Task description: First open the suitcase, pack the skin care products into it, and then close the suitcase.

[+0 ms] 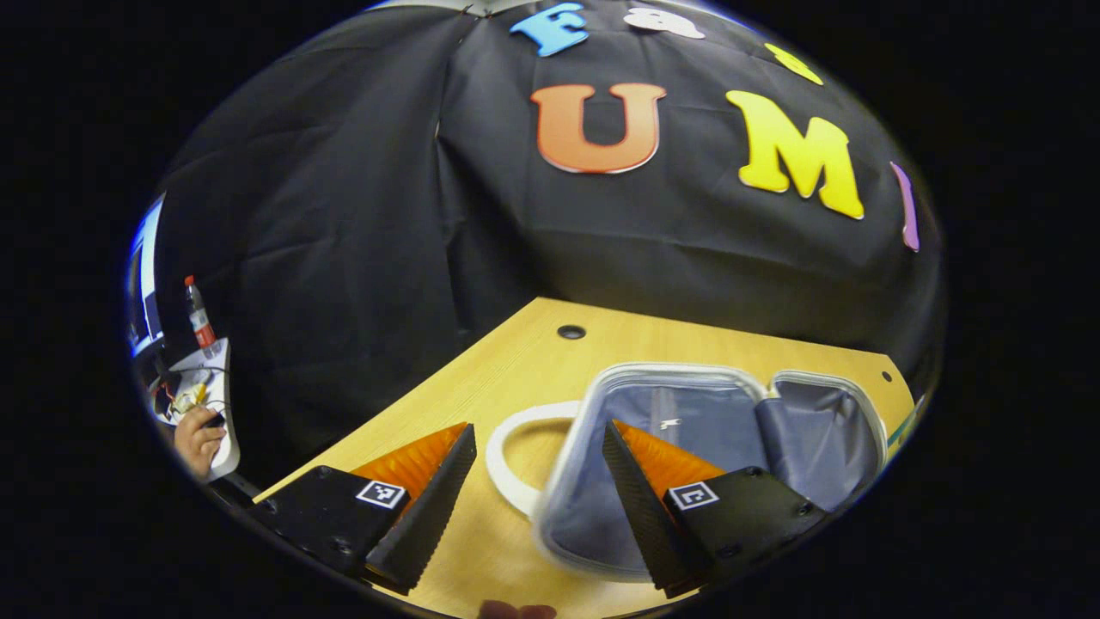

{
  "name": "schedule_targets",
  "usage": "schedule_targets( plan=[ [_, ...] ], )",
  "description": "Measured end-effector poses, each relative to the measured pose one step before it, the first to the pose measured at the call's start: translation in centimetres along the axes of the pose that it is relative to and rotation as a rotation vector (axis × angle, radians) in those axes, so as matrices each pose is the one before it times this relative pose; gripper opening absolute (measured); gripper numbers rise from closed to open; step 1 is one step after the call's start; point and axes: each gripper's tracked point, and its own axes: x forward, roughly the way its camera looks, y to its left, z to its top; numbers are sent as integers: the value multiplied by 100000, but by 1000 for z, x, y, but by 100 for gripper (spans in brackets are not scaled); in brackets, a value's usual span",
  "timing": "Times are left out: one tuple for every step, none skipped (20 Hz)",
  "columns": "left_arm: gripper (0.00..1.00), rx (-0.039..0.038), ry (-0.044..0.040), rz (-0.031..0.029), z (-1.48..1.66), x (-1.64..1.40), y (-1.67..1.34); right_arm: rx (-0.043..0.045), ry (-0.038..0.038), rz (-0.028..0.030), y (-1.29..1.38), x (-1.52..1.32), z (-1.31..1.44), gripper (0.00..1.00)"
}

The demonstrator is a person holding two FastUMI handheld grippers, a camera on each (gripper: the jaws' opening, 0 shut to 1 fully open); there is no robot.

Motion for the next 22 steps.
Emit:
schedule_targets(
  plan=[
    [95, 1796, -3358, -678, 1020, -1587, -1424, 787, -526, 591, -564, 243, 58, 80],
    [97, 1486, -3008, -1032, 970, -1548, -1709, 800, -508, 429, -540, 227, 36, 80],
    [97, 970, -3142, -1560, 877, -1577, -1778, 860, -615, 835, -422, 212, 103, 80],
    [97, 1508, -1945, -2420, 579, -1265, -2010, 398, -752, 904, -352, 76, 16, 80],
    [97, 808, 255, -1234, 251, -1093, -2101, 259, -753, 1003, -467, -19, 6, 80],
    [97, -451, 648, -1905, 122, -1068, -2266, 371, -608, 1152, -466, -136, -21, 80],
    [98, -1492, -237, -2424, 79, -906, -2286, 285, -419, 479, -680, -79, -161, 80],
    [98, -1379, -883, -2944, 280, -1084, -2547, 440, -92, 308, -951, -26, -301, 80],
    [98, 409, -865, -4038, 339, -838, -2998, 725, -102, -1, -943, -130, -191, 80],
    [97, 1728, -702, -3390, 185, -645, -2869, 727, 215, -434, -1092, 75, -357, 80],
    [100, 1315, -81, -5344, 62, -93, -3260, 687, 475, -520, -1174, 26, -325, 80],
    [97, 1227, 1076, -6915, -268, -25, -3766, 492, 575, -459, -1133, -73, -322, 80],
    [97, 297, 1711, -7722, -684, 194, -4207, 293, 414, -241, -1054, 76, -343, 80],
    [97, 72, 1686, -6340, -590, 321, -3540, -119, 734, -189, -1037, -4, -431, 80],
    [97, 1132, 1433, -5718, -323, 708, -2742, -376, 632, -148, -985, 107, -598, 80],
    [97, 2304, 814, -4669, -468, 772, -2606, -490, 1280, -91, -874, 149, -643, 80],
    [97, 2203, 801, -4291, -450, 1016, -2419, -65, 1417, 403, -826, 169, -632, 80],
    [97, 1572, 758, -3524, -356, 924, -2031, -127, 995, 515, -696, 137, -545, 80],
    [97, 793, 971, -3316, -263, 879, -1617, -564, 660, -1, -809, 79, -318, 80],
    [97, 432, 1538, -2436, -704, 1049, -1105, -631, 464, -136, -835, 171, -332, 80],
    [98, 24, 1568, -1662, -1169, 1314, -718, -452, 588, -21, -847, 76, -277, 80],
    [98, -387, 1740, -1110, -956, 1398, -405, -261, 1047, -86, -760, 103, -406, 80]
  ],
)
